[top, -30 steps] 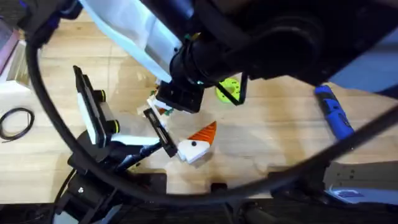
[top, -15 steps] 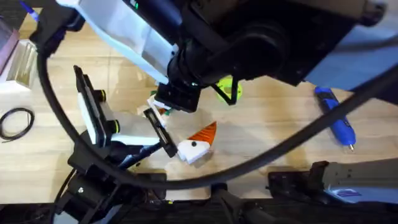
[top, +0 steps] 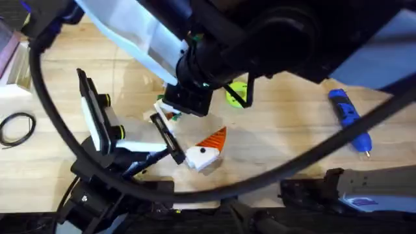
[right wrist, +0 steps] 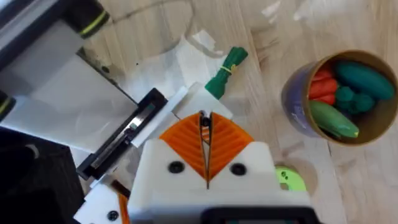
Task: Pick up the gripper from the table and insert it into the empty holder that is missing its gripper. Then pick up a screw, insert it into the mounting hole, and use the screwdriver to tighten it. Finally, clean up the table by picking up the vegetable and placing it into the bucket.
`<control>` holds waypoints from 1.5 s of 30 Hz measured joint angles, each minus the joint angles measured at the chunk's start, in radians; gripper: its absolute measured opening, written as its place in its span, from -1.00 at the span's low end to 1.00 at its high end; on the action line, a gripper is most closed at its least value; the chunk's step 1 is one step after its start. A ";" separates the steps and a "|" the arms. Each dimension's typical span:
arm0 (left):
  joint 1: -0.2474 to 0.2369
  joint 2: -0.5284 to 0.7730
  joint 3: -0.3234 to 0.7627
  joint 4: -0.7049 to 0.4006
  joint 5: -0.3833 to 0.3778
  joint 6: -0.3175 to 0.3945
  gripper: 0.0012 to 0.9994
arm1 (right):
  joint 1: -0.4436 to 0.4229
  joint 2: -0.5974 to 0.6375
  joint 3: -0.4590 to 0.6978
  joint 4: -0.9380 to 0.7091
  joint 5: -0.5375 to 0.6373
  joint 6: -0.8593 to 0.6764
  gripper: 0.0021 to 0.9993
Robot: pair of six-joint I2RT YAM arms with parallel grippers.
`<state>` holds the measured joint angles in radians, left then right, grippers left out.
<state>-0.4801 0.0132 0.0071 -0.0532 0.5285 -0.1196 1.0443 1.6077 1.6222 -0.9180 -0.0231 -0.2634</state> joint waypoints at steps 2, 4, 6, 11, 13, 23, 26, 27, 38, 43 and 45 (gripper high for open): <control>0.000 0.000 0.000 0.000 0.000 0.000 0.98 | 0.000 0.000 0.000 0.000 0.000 0.000 -0.99; 0.000 0.000 0.000 0.000 0.000 0.000 0.98 | 0.000 0.000 0.000 0.000 0.000 0.000 -0.99; 0.000 0.000 0.000 0.000 0.000 0.000 0.98 | 0.000 0.000 0.000 0.000 0.000 0.000 -0.99; 0.000 0.000 0.000 0.000 0.000 0.000 0.98 | 0.000 0.010 0.000 0.000 0.000 -0.003 -0.99; 0.000 0.000 0.000 0.000 0.000 0.000 0.97 | 0.000 0.014 0.000 0.000 0.000 -0.004 -0.99; 0.000 0.000 0.000 0.000 0.000 0.000 0.98 | 0.000 0.029 0.000 -0.002 0.000 -0.007 -0.99; 0.000 0.000 0.000 0.000 0.000 0.000 0.98 | 0.000 0.031 0.000 0.001 0.000 -0.007 -0.99; 0.000 0.000 0.000 0.000 0.000 0.000 0.97 | 0.000 0.031 0.000 0.001 0.000 -0.007 -0.99; 0.000 0.000 0.000 0.000 0.000 0.000 0.98 | 0.000 0.031 0.000 -0.002 0.000 -0.007 -0.99; 0.000 0.000 0.000 0.000 0.001 0.000 0.98 | 0.000 0.031 0.000 -0.003 0.000 -0.007 -0.99; 0.000 0.000 0.000 0.000 0.001 0.000 0.97 | 0.000 0.031 0.000 -0.003 0.000 -0.007 -0.99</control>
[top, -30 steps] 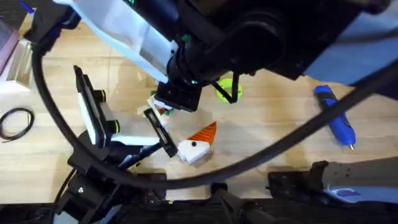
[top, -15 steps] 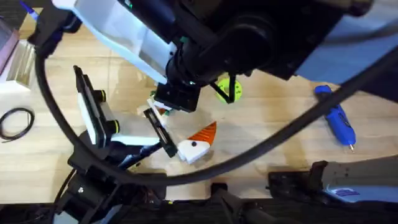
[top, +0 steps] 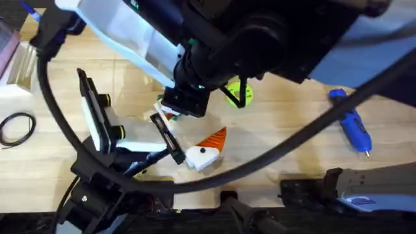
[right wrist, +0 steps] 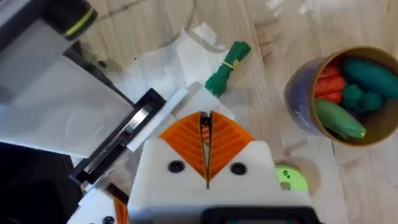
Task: Pick up the gripper from the table and insert it into the empty holder that is missing its gripper. Then pick up a screw, insert it into the mounting hole, and use the screwdriver to tighten it. Finally, clean up the table by picking up the vegetable and placing it into the bucket.
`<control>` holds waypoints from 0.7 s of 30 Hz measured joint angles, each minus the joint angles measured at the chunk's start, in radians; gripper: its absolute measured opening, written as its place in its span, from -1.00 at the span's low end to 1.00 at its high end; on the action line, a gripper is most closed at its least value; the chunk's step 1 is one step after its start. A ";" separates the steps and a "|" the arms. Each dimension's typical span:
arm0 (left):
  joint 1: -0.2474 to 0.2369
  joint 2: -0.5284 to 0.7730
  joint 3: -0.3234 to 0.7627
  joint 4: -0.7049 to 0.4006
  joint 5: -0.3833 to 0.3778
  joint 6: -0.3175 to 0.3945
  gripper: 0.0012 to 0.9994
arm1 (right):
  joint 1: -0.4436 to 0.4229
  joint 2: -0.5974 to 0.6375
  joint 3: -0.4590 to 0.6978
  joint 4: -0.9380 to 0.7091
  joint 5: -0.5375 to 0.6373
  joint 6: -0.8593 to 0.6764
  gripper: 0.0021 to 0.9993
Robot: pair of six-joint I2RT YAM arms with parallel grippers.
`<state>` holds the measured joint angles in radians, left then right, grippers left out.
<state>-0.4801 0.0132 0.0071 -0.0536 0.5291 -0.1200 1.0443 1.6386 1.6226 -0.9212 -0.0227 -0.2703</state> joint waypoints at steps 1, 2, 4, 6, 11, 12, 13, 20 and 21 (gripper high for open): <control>0.000 0.000 0.000 0.000 0.000 0.000 0.98 | 0.000 0.000 0.000 0.000 0.001 0.000 -0.99; 0.000 0.000 0.000 0.000 0.000 0.000 0.98 | 0.000 0.000 0.000 -0.001 0.004 0.000 -0.99; 0.000 0.000 0.000 0.000 0.000 0.000 0.98 | 0.000 0.000 0.000 -0.006 0.016 0.000 -0.99; 0.000 0.000 0.000 0.000 0.000 0.001 0.98 | 0.000 0.000 0.000 -0.011 0.021 0.000 -0.99; 0.000 0.000 0.000 0.000 0.000 0.001 0.97 | 0.000 0.000 0.000 -0.011 0.019 0.000 -0.99; 0.000 0.000 0.000 0.000 0.001 0.000 0.97 | 0.000 0.000 0.000 -0.012 0.018 0.000 -0.99; 0.000 0.000 0.000 0.000 0.001 0.001 0.98 | 0.000 0.000 0.000 -0.012 0.017 0.000 -0.99; 0.000 0.000 0.000 0.000 0.002 0.001 0.98 | 0.000 0.009 0.000 -0.014 -0.005 0.000 -0.99; 0.000 0.000 0.000 0.000 0.002 0.000 0.98 | 0.000 0.009 0.000 -0.015 -0.005 0.000 -0.99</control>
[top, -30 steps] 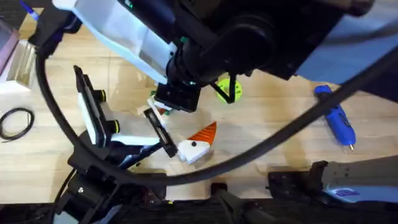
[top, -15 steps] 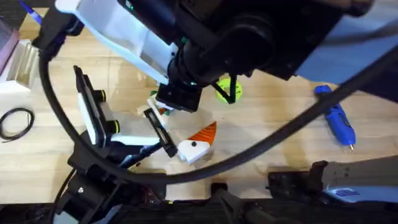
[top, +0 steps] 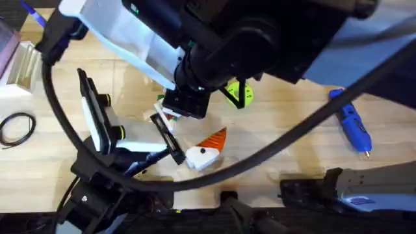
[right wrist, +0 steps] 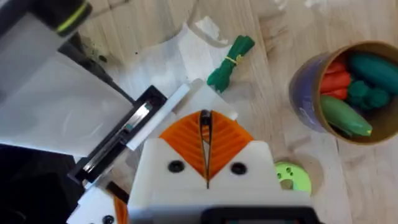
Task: Pick up the gripper from the table and insert it into the empty holder that is missing its gripper. Then pick up a screw, insert it into the mounting hole, and use the screwdriver to tighten it. Finally, clean up the table by picking up the vegetable and placing it into the bucket.
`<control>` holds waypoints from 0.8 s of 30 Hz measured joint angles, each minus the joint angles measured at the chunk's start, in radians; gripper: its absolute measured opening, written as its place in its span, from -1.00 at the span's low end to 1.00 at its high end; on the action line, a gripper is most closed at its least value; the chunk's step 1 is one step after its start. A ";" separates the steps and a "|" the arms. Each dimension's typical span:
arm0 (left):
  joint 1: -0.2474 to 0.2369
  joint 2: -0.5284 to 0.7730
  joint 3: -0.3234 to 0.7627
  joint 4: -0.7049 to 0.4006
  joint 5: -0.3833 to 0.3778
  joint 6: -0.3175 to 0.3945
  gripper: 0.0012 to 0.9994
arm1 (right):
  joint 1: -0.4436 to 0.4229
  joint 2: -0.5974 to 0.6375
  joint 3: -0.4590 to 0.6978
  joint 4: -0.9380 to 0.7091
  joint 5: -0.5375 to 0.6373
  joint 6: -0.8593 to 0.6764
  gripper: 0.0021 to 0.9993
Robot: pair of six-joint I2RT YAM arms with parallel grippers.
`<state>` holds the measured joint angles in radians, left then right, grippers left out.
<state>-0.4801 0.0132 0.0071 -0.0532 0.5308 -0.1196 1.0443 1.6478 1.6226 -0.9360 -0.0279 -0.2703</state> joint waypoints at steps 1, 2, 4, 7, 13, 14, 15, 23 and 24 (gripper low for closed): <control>0.000 0.000 0.000 0.000 0.000 0.000 0.98 | 0.000 0.000 0.000 0.000 0.000 0.000 -0.99; 0.000 0.000 0.000 0.000 0.000 0.000 0.98 | 0.000 0.000 0.000 0.000 -0.002 0.000 -0.99; 0.000 0.000 0.000 0.000 0.000 0.000 0.97 | 0.000 0.000 0.000 0.000 -0.003 0.000 -0.99; 0.000 0.000 0.000 0.000 0.000 0.000 0.98 | 0.000 0.000 0.000 0.000 -0.004 0.000 -0.99; 0.000 0.000 0.000 0.000 0.000 0.000 0.97 | 0.000 0.000 0.000 0.000 -0.010 -0.002 -0.13; 0.000 0.000 0.000 0.000 0.000 0.000 0.98 | 0.000 0.000 0.000 0.001 -0.010 -0.003 -0.02; 0.000 0.000 0.000 0.000 0.000 0.000 0.98 | -0.001 0.000 0.000 0.003 -0.009 0.000 0.14; 0.000 0.000 0.000 0.000 0.000 0.000 0.98 | -0.026 -0.001 0.011 0.015 0.008 0.016 0.89; 0.000 0.000 0.000 0.000 0.000 0.000 0.98 | -0.034 -0.003 0.011 0.016 0.001 0.032 0.89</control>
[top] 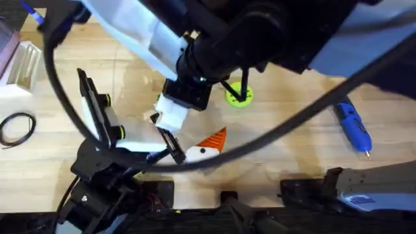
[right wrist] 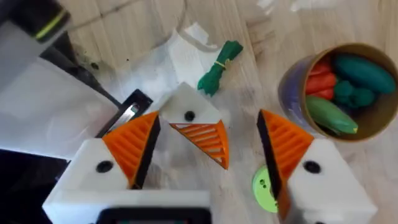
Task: Pick up the gripper from the table and insert it into the empty holder that is missing its gripper. Then pick up a screw, insert it into the mounting hole, and use the screwdriver to tighten it. Finally, clean up the table by picking up the vegetable and placing it into the bucket.
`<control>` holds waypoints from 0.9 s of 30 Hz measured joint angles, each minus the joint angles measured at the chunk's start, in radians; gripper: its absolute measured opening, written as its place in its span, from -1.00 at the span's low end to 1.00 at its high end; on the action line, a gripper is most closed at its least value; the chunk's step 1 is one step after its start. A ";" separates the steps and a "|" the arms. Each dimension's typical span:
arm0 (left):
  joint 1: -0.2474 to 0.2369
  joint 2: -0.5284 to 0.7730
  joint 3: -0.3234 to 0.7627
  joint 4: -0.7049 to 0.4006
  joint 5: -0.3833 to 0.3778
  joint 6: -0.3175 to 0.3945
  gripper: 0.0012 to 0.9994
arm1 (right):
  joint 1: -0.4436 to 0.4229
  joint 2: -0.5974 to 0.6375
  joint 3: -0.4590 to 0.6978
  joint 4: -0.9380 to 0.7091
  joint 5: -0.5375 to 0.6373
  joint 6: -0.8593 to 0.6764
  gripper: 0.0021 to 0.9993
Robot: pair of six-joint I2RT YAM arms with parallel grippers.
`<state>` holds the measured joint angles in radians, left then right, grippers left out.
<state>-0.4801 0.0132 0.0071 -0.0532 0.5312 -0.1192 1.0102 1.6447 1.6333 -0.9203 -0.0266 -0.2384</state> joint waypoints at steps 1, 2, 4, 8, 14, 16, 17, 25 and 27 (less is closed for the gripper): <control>0.000 0.000 0.000 0.000 0.000 0.000 0.98 | -0.012 -0.004 0.000 0.000 -0.005 0.014 0.89; 0.000 0.000 0.000 0.000 0.000 0.000 0.98 | -0.028 -0.010 0.000 0.000 -0.007 0.031 0.90; 0.000 0.000 0.000 0.000 0.000 0.000 0.98 | -0.076 -0.032 0.000 -0.001 -0.018 0.066 0.90; 0.000 0.000 0.000 0.000 0.000 0.000 0.98 | -0.216 -0.098 0.000 -0.037 -0.080 0.116 0.90; 0.000 0.000 0.000 0.000 0.000 0.000 0.98 | -0.409 -0.140 0.000 -0.159 -0.243 0.160 0.90; 0.000 0.000 0.000 0.000 0.000 0.000 0.98 | -0.467 -0.140 -0.005 -0.201 -0.295 0.165 0.90; 0.000 0.000 0.000 0.000 0.000 0.000 0.98 | -0.491 -0.141 -0.010 -0.213 -0.316 0.165 0.90; 0.000 0.000 0.000 0.000 0.000 0.000 0.97 | -0.610 -0.259 -0.207 -0.233 -0.409 0.165 0.90; 0.000 0.000 0.000 0.000 0.000 0.000 0.98 | -0.640 -0.330 -0.272 -0.230 -0.416 0.169 0.90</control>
<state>-0.4801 0.0132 0.0071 -0.0532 0.5309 -0.1191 0.3698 1.3146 1.3617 -1.1507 -0.4430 -0.0696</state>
